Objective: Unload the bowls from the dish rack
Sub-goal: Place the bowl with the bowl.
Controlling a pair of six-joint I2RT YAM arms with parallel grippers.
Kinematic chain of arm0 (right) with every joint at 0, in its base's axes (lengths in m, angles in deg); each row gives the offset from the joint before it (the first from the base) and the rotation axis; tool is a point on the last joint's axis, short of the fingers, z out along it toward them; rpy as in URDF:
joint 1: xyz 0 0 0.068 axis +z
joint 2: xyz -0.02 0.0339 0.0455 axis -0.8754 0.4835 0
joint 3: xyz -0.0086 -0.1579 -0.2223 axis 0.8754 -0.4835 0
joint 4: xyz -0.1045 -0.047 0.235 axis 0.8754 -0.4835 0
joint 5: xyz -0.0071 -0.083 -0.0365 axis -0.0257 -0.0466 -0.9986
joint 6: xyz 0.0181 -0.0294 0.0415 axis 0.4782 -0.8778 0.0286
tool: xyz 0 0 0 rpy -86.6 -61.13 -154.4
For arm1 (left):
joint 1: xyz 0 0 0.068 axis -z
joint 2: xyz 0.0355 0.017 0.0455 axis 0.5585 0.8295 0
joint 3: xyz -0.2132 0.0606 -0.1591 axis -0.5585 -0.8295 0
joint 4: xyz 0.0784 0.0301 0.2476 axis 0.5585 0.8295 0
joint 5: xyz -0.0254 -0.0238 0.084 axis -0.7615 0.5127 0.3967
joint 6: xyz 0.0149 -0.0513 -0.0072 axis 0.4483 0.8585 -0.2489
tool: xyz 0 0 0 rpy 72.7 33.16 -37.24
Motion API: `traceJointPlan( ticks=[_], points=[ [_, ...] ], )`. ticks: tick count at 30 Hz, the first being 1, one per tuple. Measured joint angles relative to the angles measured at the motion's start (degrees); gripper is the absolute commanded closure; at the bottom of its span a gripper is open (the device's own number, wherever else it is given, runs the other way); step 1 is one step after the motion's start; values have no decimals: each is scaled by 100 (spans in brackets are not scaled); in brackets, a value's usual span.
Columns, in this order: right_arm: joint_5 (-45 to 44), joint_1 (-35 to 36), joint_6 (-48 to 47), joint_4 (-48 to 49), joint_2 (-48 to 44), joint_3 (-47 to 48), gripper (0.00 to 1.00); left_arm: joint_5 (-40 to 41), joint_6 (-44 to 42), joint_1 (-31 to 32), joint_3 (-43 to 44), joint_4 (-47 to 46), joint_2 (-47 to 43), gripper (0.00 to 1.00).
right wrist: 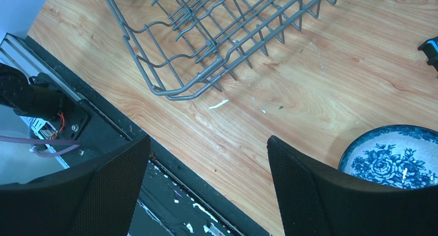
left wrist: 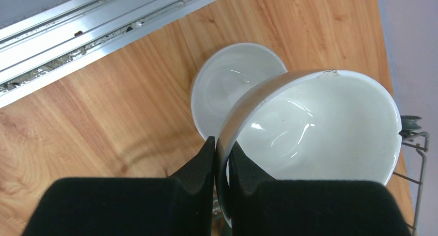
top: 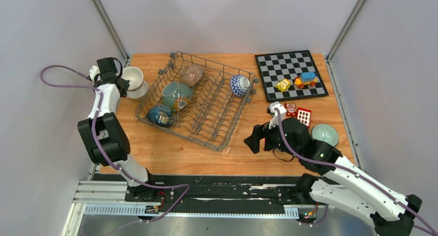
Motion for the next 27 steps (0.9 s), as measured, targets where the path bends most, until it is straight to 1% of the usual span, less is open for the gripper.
traceJointPlan(
  ticks=[10, 27],
  points=[
    [-20, 0, 44, -2, -7, 0, 16, -2, -11, -48, 92, -33, 601, 100],
    [-160, 0, 79, -11, -9, -13, 16, 85, -13, -48, 243, -37, 1064, 100]
  ],
)
